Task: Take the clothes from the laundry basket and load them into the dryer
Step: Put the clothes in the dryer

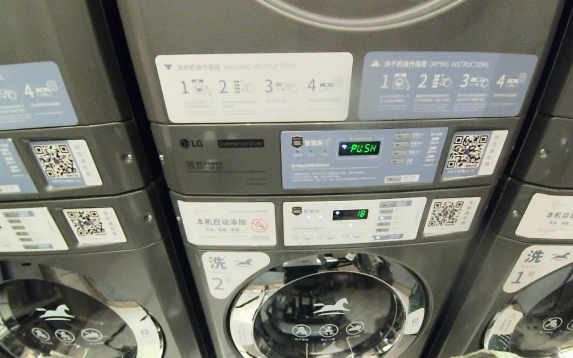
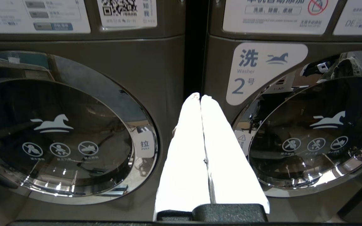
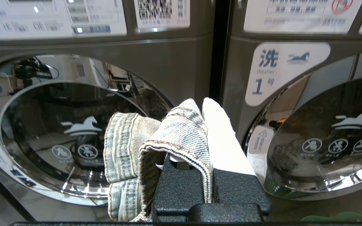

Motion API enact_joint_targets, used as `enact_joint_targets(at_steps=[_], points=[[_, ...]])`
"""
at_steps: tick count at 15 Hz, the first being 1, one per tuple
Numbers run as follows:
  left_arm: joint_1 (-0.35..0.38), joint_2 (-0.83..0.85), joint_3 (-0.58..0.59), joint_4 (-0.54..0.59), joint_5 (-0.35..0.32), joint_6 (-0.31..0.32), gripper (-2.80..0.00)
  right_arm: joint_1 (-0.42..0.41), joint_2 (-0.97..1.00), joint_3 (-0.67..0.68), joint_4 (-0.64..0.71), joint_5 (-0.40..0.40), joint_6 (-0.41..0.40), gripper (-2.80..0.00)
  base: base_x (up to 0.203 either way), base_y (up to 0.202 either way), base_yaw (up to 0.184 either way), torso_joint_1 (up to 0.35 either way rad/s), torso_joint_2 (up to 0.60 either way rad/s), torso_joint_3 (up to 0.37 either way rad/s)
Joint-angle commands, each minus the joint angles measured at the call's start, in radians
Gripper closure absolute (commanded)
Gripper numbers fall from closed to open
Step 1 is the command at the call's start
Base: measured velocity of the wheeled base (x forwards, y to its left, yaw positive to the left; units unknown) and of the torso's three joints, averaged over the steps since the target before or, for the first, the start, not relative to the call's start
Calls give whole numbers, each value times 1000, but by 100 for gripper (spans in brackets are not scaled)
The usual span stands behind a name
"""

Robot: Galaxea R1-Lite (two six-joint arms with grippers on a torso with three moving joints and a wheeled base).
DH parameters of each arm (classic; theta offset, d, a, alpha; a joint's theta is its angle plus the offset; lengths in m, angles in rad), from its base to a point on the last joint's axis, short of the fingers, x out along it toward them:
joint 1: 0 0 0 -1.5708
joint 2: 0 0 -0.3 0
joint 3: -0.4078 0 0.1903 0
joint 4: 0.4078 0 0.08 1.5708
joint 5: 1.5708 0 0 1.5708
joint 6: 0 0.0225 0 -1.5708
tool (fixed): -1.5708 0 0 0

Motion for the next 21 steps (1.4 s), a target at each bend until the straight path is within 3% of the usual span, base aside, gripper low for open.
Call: enact_joint_targets(at_steps=[1, 10, 21], points=[[0, 1, 0, -1, 0, 0, 0, 0, 1, 6, 0, 0, 0, 0, 0, 0, 0, 233, -544, -312], [0, 0, 0, -1, 0, 0, 0, 0, 1, 6, 0, -1, 5, 0, 0, 0, 0, 254, -573, -316], [0, 0, 0, -1, 0, 0, 0, 0, 1, 6, 0, -4, 14, 0, 0, 0, 0, 173, -362, -195]])
